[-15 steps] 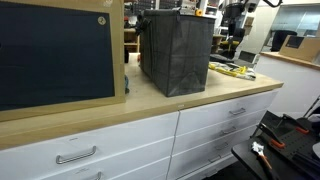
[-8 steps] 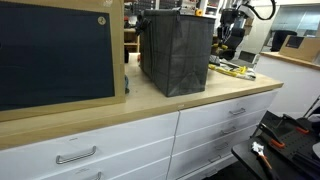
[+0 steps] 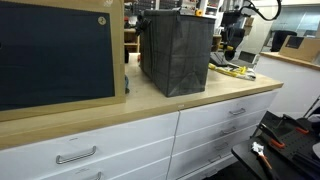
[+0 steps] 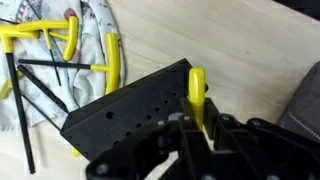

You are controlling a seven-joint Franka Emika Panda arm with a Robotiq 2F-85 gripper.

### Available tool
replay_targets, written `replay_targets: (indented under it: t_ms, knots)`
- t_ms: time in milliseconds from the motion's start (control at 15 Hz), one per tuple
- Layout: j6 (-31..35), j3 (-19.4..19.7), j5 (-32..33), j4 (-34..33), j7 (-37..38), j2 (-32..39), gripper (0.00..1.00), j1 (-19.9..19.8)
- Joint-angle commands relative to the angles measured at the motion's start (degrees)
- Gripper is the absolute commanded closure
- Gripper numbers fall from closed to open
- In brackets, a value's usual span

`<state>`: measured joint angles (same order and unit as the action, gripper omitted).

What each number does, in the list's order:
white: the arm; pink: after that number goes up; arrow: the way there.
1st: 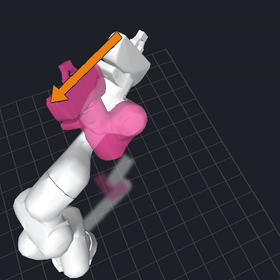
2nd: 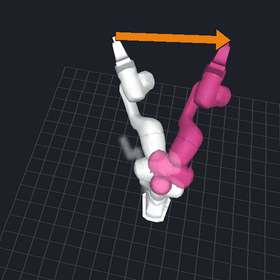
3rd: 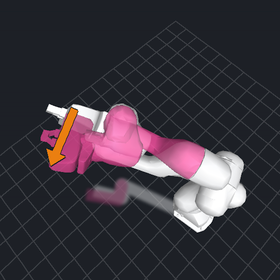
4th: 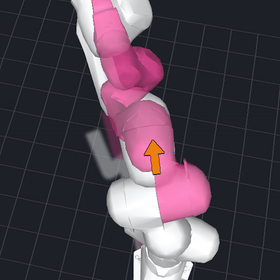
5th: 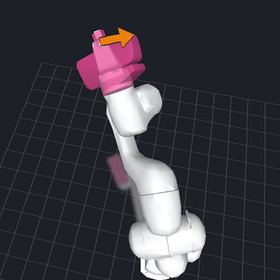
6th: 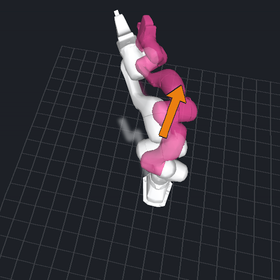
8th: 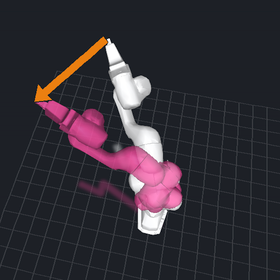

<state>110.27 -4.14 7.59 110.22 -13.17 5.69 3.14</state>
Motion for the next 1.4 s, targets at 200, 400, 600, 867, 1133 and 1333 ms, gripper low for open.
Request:
replay_targets:
  t_ms: [200,400,600,867,1133,1333]
  knots:
    - [-6.7,-0.8,-2.2,1.9,-14.8,-4.7,0.96,0.3]
    - [-7.1,-0.2,-2.3,2.1,-13.6,-5.5,0.96,-0.1]
    - [-5.5,0.7,-4.6,2.8,-12.3,-6.4,0.96,-0.8]
    - [-2.9,2.4,-7.8,4.1,-3.2,-6.3,0.96,-2.0]
    - [0.1,2.7,-7.5,5.9,2.0,-5.4,0.96,-2.0]
    - [0.4,2.1,-6.7,7.8,3.5,-6.5,0.96,-1.3]
